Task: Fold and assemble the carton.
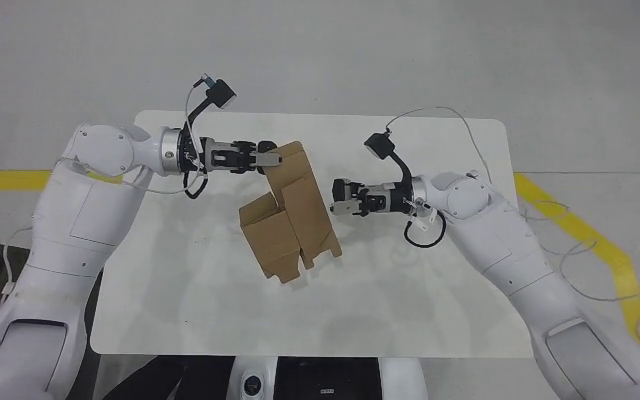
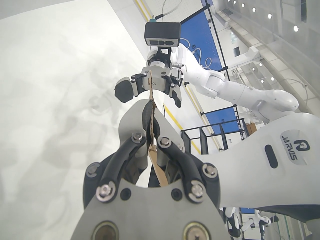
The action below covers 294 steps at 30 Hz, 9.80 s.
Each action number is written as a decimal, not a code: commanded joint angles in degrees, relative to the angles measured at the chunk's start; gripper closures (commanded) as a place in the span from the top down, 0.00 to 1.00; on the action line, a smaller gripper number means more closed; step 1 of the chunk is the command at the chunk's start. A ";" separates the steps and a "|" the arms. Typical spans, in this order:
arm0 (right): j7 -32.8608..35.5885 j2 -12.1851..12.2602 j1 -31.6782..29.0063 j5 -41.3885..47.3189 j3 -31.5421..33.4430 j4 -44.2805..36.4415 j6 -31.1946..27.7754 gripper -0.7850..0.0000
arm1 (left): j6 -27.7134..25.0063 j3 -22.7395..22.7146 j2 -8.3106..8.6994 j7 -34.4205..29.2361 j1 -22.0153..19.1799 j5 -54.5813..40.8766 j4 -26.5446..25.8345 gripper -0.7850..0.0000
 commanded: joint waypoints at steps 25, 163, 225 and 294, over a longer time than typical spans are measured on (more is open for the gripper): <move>0.05 -2.59 3.46 5.69 -9.31 1.02 0.10 0.00 | -0.07 4.54 -1.72 -2.38 -1.61 -2.61 1.46 0.00; 5.73 5.93 4.80 7.32 -13.37 -3.37 5.77 0.47 | 6.12 28.18 10.68 -9.14 -9.34 -4.32 -7.48 0.00; -9.64 6.36 0.68 13.61 -8.67 2.03 7.40 0.00 | 13.13 18.32 12.17 18.97 0.00 -25.02 -2.26 1.00; -7.69 3.01 -5.92 0.48 3.15 -1.91 12.70 0.00 | 19.47 8.77 7.24 18.10 6.70 -9.97 -1.96 0.08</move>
